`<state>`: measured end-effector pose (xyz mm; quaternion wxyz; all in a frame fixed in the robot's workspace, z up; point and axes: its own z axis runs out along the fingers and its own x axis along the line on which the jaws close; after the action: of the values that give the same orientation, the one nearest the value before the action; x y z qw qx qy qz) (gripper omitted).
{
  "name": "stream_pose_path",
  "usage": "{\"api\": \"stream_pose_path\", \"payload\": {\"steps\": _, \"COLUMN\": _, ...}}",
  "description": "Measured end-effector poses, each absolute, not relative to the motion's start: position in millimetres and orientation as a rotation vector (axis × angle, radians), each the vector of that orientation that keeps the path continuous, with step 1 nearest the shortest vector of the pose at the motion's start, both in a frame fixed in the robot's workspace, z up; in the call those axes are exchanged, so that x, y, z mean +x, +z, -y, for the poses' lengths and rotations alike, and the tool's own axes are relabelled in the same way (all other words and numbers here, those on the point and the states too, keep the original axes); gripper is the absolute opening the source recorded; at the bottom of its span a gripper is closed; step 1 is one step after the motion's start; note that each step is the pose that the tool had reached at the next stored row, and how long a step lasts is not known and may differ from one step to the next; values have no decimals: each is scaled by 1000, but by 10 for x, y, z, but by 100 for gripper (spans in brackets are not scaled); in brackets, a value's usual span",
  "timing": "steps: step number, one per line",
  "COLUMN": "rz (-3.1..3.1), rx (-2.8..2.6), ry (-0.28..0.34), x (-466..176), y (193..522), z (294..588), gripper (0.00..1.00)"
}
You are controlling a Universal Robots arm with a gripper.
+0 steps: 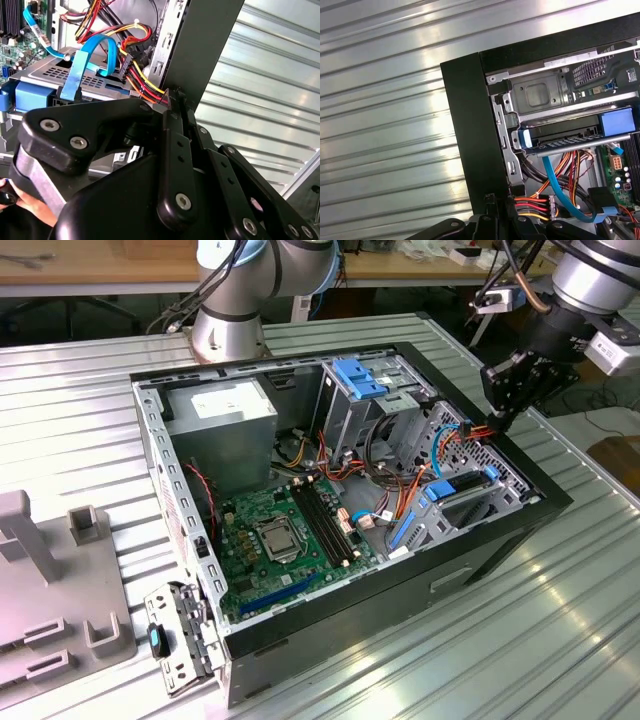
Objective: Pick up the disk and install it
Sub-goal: 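Insert the first disk wire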
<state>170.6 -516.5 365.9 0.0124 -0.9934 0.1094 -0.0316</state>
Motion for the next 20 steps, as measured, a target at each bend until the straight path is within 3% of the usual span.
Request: {"api": "stream_pose_path", "payload": {"steps": 20, "rz": -579, "rx": -3066, "ry": -101, "x": 1663, "y": 3732, "z": 5165, "gripper": 17}}
